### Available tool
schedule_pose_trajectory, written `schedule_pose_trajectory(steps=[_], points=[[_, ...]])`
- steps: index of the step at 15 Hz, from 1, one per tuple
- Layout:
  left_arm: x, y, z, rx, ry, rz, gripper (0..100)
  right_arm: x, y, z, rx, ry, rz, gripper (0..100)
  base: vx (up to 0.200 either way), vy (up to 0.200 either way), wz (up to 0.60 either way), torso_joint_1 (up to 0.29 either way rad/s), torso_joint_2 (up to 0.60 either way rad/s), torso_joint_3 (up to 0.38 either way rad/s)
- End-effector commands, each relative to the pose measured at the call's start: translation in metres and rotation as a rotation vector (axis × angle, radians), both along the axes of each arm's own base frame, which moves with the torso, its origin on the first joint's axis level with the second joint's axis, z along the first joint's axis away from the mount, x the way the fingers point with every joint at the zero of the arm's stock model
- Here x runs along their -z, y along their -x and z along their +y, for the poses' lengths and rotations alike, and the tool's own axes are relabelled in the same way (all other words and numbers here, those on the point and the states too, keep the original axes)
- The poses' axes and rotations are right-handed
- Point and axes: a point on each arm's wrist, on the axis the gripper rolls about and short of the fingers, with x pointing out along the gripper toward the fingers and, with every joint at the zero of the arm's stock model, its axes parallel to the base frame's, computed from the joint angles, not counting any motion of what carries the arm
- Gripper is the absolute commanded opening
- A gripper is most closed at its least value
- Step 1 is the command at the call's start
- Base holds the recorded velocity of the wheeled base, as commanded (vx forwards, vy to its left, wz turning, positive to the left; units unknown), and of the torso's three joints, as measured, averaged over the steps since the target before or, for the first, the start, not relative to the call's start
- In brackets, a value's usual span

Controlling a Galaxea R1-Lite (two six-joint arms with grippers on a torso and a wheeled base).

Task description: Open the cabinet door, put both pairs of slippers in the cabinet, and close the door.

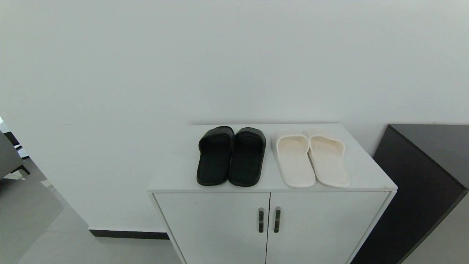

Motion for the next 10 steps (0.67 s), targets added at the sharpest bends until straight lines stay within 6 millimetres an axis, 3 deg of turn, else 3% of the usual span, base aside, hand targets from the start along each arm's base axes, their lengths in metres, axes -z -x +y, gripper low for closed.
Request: schedule_pose_trajectory(steps=[1,5,9,10], points=[[0.000,0.000,0.000,0.000,0.000,0.000,0,-0.009,-0.054,0.022,-0.180,0.006,0.145,100,0.000,0.000,0.00,0.000,0.00,0.000],[0.000,0.000,0.000,0.002,0.003,0.000,0,-0.029,-0.091,0.067,-0.164,-0.012,0.175,100,0.000,0.000,0.00,0.000,0.00,0.000],[0.000,0.000,0.000,0.000,0.003,0.000,0,-0.036,-0.135,0.103,-0.134,-0.008,0.204,100,0.000,0.000,0.00,0.000,0.00,0.000],[0.000,0.000,0.000,0.000,0.003,0.000,0,-0.041,-0.143,0.120,-0.139,-0.061,0.237,100,0.000,0.000,0.00,0.000,0.00,0.000]])
